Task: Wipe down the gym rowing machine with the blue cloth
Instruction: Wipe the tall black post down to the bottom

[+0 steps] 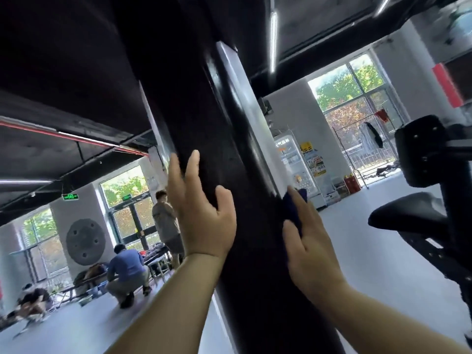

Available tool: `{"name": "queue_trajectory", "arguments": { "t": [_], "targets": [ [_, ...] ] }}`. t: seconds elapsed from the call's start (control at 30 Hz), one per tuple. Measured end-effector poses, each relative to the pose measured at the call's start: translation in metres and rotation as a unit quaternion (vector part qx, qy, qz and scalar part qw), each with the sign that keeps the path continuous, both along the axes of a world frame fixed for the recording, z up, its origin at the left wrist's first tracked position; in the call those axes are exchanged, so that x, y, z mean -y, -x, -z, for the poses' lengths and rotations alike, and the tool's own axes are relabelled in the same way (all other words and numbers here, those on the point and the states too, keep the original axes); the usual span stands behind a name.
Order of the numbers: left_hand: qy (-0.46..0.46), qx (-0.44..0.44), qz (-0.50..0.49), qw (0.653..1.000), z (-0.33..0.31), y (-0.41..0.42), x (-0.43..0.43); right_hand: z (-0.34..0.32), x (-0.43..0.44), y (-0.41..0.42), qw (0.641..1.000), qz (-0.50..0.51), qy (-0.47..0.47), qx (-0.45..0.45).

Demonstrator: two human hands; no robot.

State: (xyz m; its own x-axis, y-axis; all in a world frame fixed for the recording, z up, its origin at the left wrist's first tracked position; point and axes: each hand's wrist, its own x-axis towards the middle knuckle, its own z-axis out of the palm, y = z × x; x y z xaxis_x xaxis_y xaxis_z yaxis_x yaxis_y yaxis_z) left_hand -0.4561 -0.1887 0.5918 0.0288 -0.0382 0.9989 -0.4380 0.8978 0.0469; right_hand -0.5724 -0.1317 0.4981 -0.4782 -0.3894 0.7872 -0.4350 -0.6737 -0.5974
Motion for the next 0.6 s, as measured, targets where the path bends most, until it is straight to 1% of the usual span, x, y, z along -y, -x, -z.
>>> {"name": "queue_trajectory", "arguments": {
  "t": [0.07,0.13,0.17,0.23,0.27,0.3,0.37,0.4,0.43,0.5,0.53,0.57,0.6],
  "targets": [
    [-0.065,-0.063,0.053,0.994,0.006,-0.002,0.000,-0.044,-0.002,-0.008,0.994,0.057,0.045,-0.084],
    [-0.089,-0.079,0.067,0.991,0.016,-0.003,0.001,-0.098,-0.001,-0.019,0.970,0.116,0.088,-0.196],
    [-0.098,-0.080,0.060,0.990,0.021,-0.003,0.001,-0.124,0.001,-0.025,0.949,0.162,0.092,-0.255],
    [-0.132,-0.089,0.062,0.985,0.028,-0.004,0.002,-0.163,0.007,-0.032,0.890,0.262,0.085,-0.363],
    [-0.153,-0.095,0.077,0.981,0.031,-0.004,0.001,-0.170,0.009,-0.030,0.866,0.293,0.088,-0.395],
    [-0.171,-0.101,0.092,0.976,0.035,-0.003,0.000,-0.169,0.010,-0.025,0.850,0.309,0.094,-0.416],
    [-0.206,-0.117,0.102,0.966,0.052,-0.002,-0.002,-0.144,0.008,-0.011,0.826,0.306,0.096,-0.464],
    [-0.222,-0.131,0.101,0.961,0.062,-0.002,-0.004,-0.124,0.006,-0.004,0.804,0.308,0.087,-0.501],
    [-0.239,-0.145,0.098,0.955,0.072,-0.002,-0.004,-0.106,0.001,0.005,0.767,0.316,0.081,-0.552],
    [-0.277,-0.170,0.096,0.941,0.086,0.000,-0.003,-0.092,-0.008,0.021,0.660,0.318,0.068,-0.677],
    [-0.291,-0.180,0.096,0.935,0.089,0.001,-0.002,-0.100,-0.013,0.026,0.606,0.306,0.054,-0.732],
    [-0.297,-0.184,0.093,0.932,0.090,0.001,-0.002,-0.115,-0.017,0.027,0.566,0.300,0.039,-0.767],
    [-0.296,-0.183,0.090,0.933,0.089,0.001,-0.002,-0.134,-0.018,0.022,0.553,0.304,0.026,-0.775]
  ]
}}
